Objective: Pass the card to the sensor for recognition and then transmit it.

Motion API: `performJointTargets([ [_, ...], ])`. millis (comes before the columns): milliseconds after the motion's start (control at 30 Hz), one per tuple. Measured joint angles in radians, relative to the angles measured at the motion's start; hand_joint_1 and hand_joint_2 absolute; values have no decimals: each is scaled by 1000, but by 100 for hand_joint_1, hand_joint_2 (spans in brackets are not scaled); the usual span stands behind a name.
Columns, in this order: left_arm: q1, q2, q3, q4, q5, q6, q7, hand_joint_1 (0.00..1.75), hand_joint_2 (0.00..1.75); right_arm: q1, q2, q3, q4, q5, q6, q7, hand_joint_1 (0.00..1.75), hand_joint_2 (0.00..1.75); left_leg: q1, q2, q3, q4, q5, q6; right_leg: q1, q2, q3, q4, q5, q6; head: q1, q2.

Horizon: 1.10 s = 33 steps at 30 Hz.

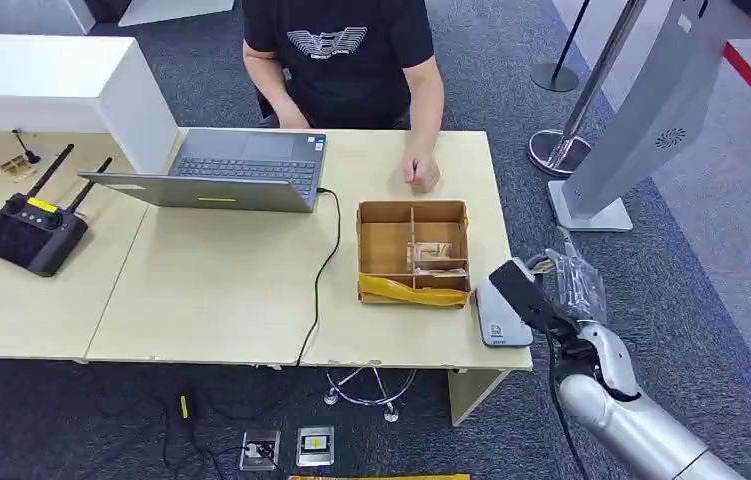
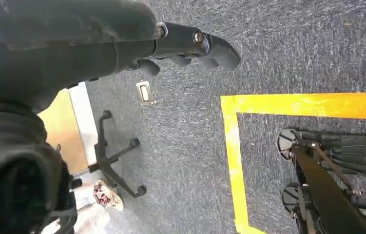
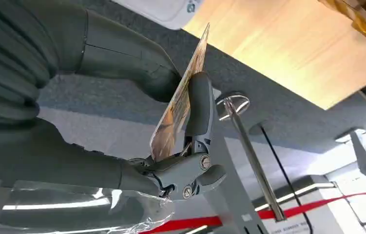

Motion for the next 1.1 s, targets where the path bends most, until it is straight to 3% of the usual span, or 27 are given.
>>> performJointTargets([
  [333, 0, 2, -4, 0, -31, 0, -1, 0, 0, -98, 6, -6, -60, 60, 80, 20, 175, 175, 0, 0, 0, 0, 0, 0, 0, 0, 0, 0, 0, 0, 0, 0],
  [433, -2, -3, -8, 0, -41, 0, -7, 0, 0, -125, 36, 3, -63, 64, 97, 21, 175, 175, 0, 0, -1, 0, 0, 0, 0, 0, 0, 0, 0, 0, 0, 0],
  [667, -3, -16, -24, 0, -50, 0, -10, 0, 0, -167, 137, 35, -14, 56, 87, -45, 175, 175, 0, 0, -1, 0, 0, 0, 0, 0, 0, 0, 0, 0, 0, 0],
  [1100, -4, -28, -31, 0, -52, 0, -13, 0, 0, -209, 222, 36, 103, 74, 81, -77, 175, 175, 0, 0, -1, 0, 0, 0, 0, 0, 0, 0, 0, 0, 0, 0],
])
